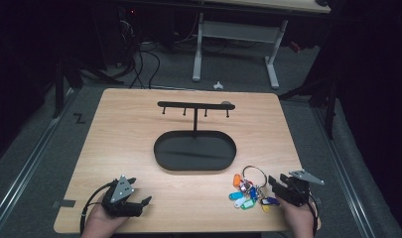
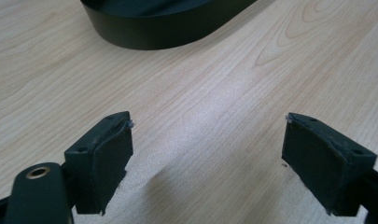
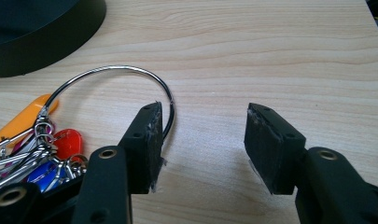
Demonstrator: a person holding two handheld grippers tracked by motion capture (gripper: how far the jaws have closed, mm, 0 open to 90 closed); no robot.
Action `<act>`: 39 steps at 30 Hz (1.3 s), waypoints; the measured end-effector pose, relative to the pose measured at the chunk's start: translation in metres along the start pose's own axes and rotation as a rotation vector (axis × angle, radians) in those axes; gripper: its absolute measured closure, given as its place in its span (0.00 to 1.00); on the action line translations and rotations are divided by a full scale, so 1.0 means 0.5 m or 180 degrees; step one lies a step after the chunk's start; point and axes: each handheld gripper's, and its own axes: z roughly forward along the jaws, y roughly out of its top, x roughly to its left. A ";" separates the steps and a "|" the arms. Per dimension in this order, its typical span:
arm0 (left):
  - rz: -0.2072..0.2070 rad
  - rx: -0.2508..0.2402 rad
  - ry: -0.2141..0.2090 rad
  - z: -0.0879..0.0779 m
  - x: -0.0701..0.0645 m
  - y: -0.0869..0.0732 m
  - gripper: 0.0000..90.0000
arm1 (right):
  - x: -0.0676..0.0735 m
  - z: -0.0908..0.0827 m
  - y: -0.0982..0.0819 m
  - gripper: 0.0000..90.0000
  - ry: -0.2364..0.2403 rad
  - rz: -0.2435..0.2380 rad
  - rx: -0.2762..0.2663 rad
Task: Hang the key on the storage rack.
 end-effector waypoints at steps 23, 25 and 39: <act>-0.0001 0.0020 0.0003 0.002 0.002 0.001 0.19 | 0.006 -0.006 0.002 0.53 -0.0036 -0.0166 -0.0010; 0.0012 0.0025 0.0002 0.001 0.001 0.001 0.19 | 0.006 -0.005 0.002 0.53 -0.0021 -0.0169 -0.0014; 0.0015 -0.0020 -0.0039 -0.003 -0.002 0.002 0.19 | 0.008 -0.003 0.003 0.49 0.0098 -0.0137 0.0046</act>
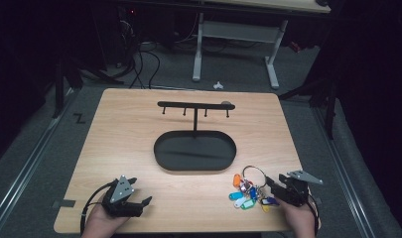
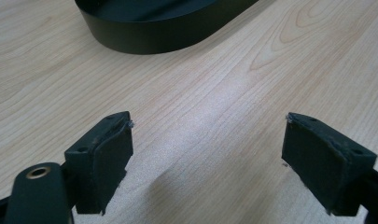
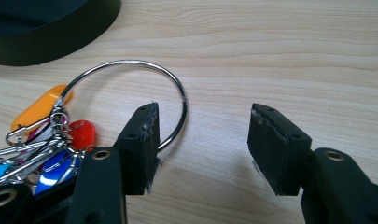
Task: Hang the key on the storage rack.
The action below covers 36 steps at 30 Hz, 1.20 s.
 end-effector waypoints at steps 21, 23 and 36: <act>0.0036 0.0012 -0.0008 0.002 -0.001 0.001 0.19 | 0.103 -0.019 0.032 0.50 0.0227 -0.0434 -0.0272; 0.0037 0.0017 -0.0011 0.002 0.000 0.002 0.19 | 0.117 -0.021 0.034 0.51 0.0267 -0.0498 -0.0289; 0.0049 0.0026 -0.0008 0.002 -0.002 0.002 0.19 | 0.168 -0.003 0.039 0.48 0.0394 -0.0661 -0.0206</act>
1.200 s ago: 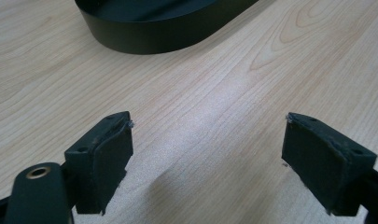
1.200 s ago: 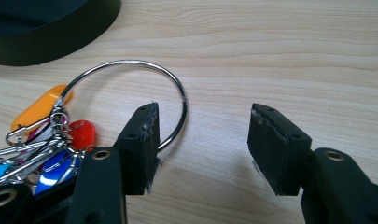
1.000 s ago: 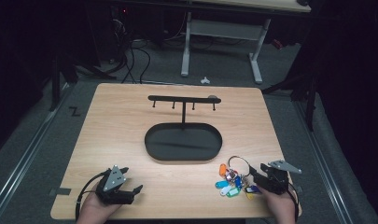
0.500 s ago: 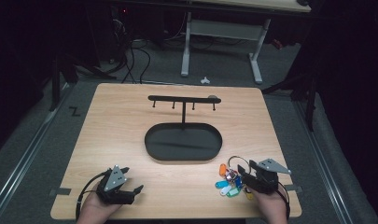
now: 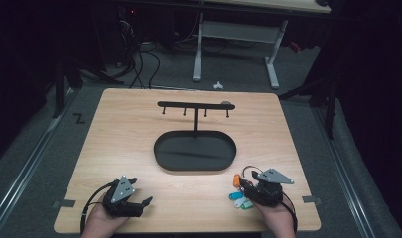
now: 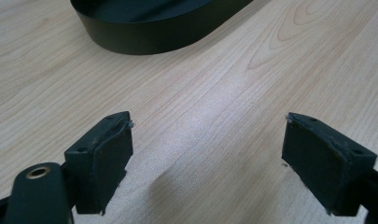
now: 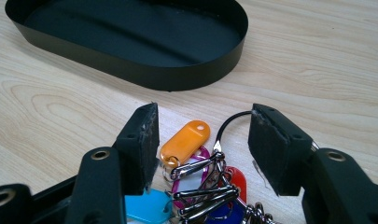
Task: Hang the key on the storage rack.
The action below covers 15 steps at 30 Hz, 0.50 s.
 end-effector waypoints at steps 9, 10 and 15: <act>0.0065 0.0042 -0.0055 0.007 -0.009 0.001 0.18 | -0.005 0.018 0.009 0.44 -0.0095 -0.0030 0.0161; 0.0060 0.0036 -0.0062 0.005 -0.008 0.001 0.18 | -0.008 0.021 0.012 0.44 -0.0095 -0.0029 0.0206; 0.0002 -0.0017 -0.0049 -0.003 0.000 -0.002 0.18 | -0.017 0.029 0.036 0.45 -0.0114 -0.0097 0.0485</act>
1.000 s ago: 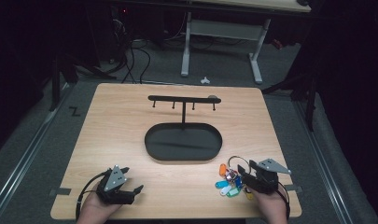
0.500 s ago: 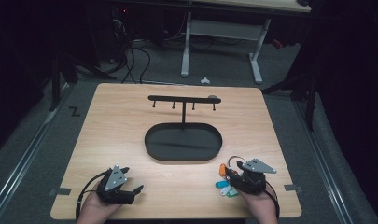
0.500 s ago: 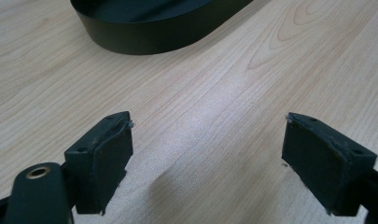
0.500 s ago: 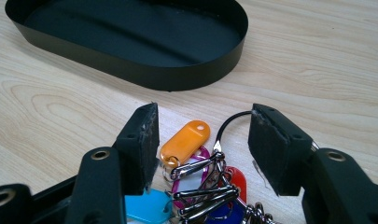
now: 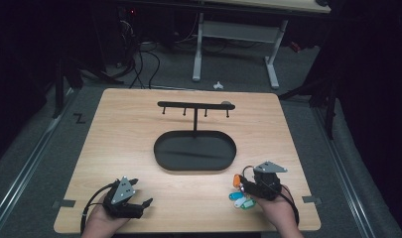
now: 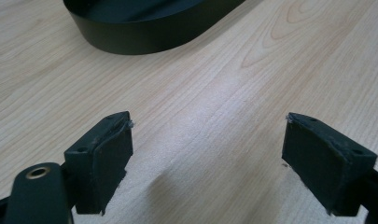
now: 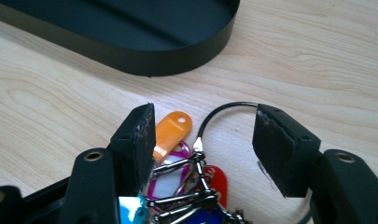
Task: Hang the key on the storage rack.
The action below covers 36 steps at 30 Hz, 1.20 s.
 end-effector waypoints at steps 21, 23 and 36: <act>0.0036 -0.0007 -0.0012 0.000 -0.003 0.002 0.19 | -0.014 0.019 0.094 0.40 0.0130 -0.0201 0.1028; 0.0037 -0.0004 -0.0009 0.000 -0.003 0.002 0.19 | -0.010 0.023 0.102 0.40 0.0152 -0.0255 0.1121; 0.0074 0.0011 -0.0013 0.002 -0.003 0.002 0.19 | -0.001 0.055 0.127 0.48 0.0226 -0.0396 0.1622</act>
